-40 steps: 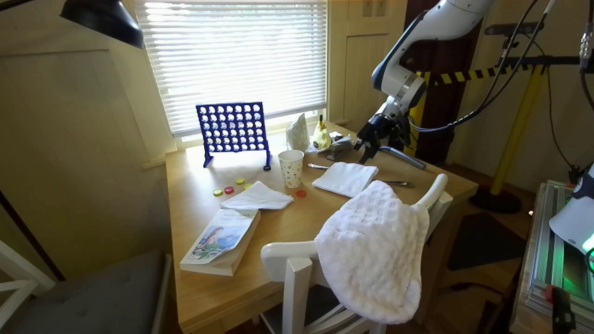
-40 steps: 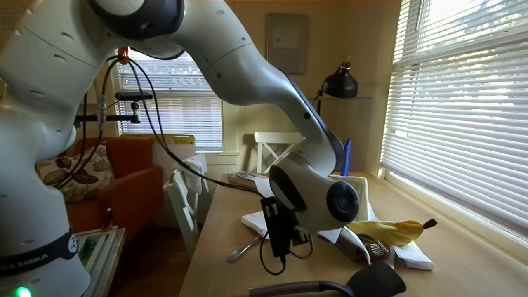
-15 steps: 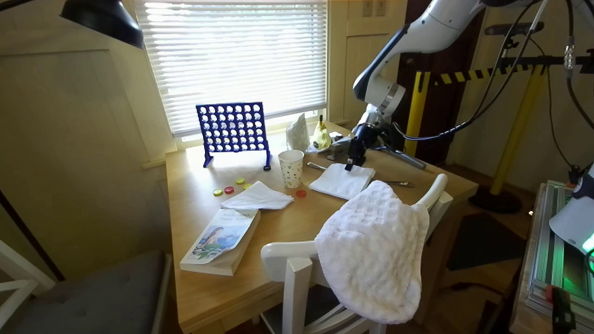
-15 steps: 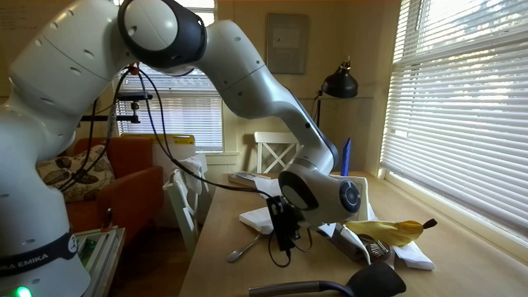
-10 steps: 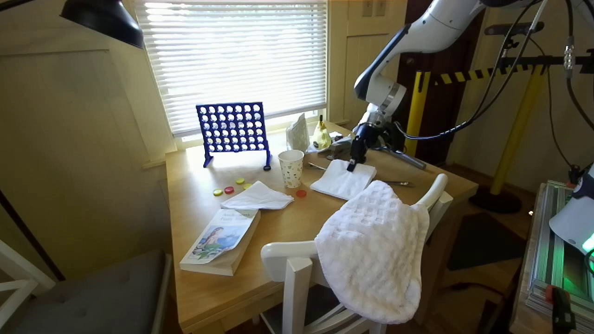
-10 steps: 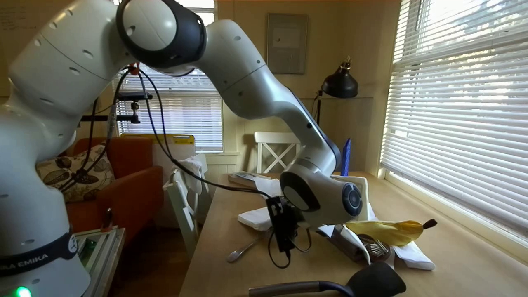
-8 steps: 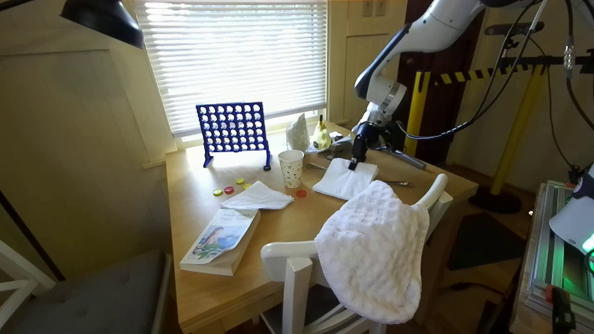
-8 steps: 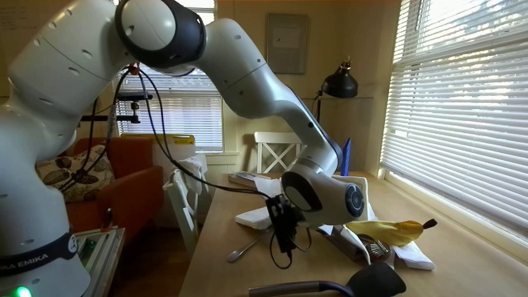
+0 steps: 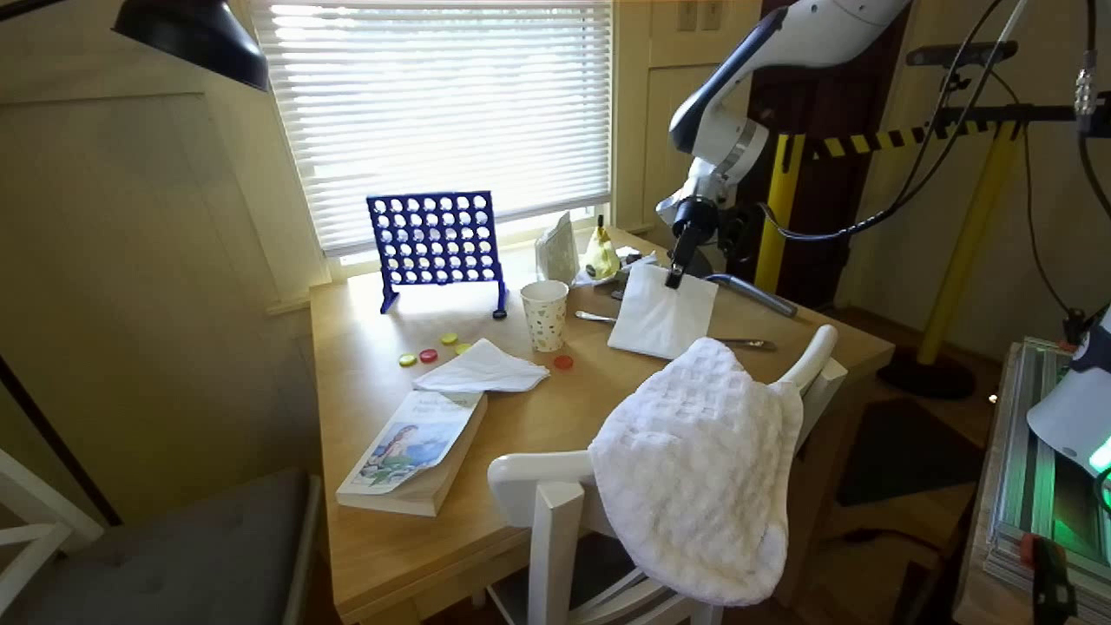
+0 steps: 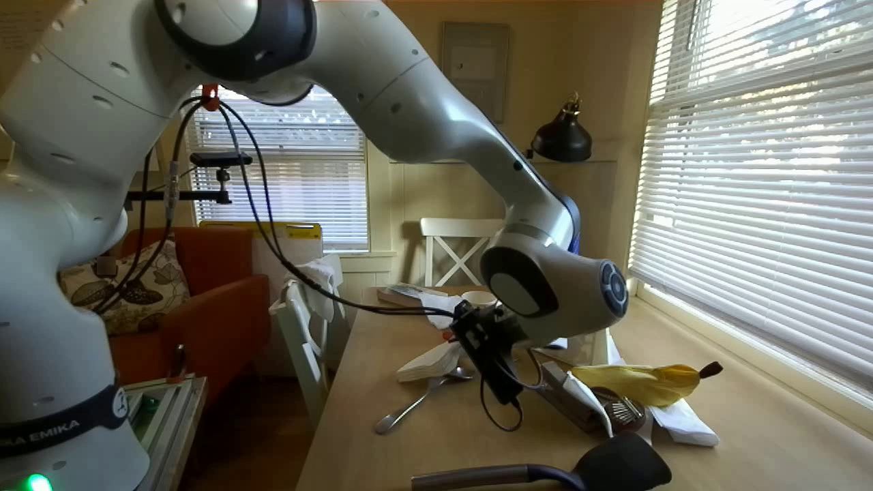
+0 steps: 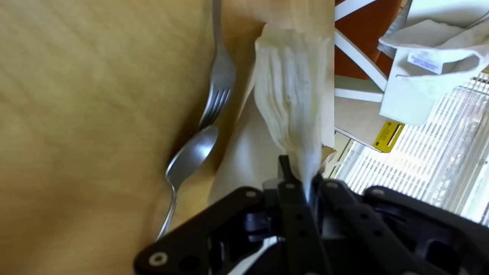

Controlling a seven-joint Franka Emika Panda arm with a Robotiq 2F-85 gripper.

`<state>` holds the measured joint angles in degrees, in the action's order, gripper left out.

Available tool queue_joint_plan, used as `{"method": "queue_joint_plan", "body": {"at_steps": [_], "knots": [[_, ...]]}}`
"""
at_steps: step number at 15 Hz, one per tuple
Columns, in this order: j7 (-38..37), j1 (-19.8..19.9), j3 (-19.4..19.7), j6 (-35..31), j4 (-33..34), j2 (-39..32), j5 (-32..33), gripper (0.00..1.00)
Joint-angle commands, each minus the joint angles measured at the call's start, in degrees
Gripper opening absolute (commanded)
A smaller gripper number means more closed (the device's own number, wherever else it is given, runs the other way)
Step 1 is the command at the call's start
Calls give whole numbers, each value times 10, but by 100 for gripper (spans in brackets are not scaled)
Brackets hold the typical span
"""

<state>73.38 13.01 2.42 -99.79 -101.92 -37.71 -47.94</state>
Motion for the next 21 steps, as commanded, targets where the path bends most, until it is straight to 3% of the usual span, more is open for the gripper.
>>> {"method": "queue_joint_plan", "body": {"at_steps": [1, 7, 8, 9, 10, 13, 14, 17, 21], "knots": [[45, 6, 4, -32, -44, 77, 6, 2], [21, -9, 22, -179, -103, 190, -9, 2], [4, -9, 24, -193, -101, 193, -5, 2], [22, 0, 15, -158, -70, 161, 0, 2], [20, 0, 16, -162, -72, 170, 0, 7], [20, 0, 15, -162, -72, 166, 0, 7], [20, 0, 15, -162, -72, 163, 0, 2], [12, -1, 20, -197, -47, 163, 1, 2], [-43, -10, 36, -301, -1, 173, 35, 2]]}}
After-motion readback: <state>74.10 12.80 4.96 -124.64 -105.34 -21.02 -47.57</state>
